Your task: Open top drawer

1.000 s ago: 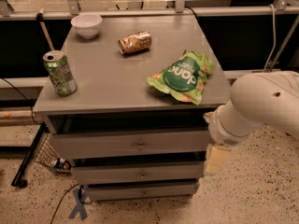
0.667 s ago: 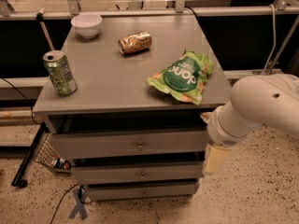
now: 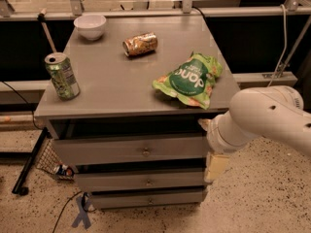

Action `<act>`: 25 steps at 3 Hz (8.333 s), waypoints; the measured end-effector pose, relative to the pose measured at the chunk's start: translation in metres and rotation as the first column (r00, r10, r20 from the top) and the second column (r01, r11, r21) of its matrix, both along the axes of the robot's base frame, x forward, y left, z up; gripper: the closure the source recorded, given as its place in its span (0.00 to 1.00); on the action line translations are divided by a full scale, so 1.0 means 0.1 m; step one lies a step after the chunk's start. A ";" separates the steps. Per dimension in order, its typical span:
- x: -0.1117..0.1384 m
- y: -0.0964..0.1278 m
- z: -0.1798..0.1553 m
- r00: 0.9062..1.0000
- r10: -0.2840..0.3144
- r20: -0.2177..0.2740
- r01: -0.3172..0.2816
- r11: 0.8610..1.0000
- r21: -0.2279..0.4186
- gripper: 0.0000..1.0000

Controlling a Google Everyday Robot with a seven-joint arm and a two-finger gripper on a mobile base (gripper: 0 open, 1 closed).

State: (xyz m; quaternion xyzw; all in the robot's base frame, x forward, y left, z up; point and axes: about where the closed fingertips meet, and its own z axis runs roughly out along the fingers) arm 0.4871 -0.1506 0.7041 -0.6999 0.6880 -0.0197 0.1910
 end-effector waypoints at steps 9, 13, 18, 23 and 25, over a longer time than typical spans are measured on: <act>0.52 0.30 -0.66 1.000 0.011 -0.004 -0.011 0.999 -0.048 0.95; 0.35 0.27 -0.65 0.998 0.047 -0.034 -0.047 0.999 -0.015 1.00; -0.09 0.31 -0.67 0.997 0.071 -0.042 -0.071 0.997 -0.010 1.00; -0.23 0.33 -0.63 0.996 0.080 -0.042 -0.080 0.997 -0.011 1.00; -0.36 0.34 -0.64 0.996 0.085 -0.042 -0.086 0.996 -0.011 1.00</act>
Offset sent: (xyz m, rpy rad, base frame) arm 0.0446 0.0293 -0.0451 -0.0589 -0.0418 0.0263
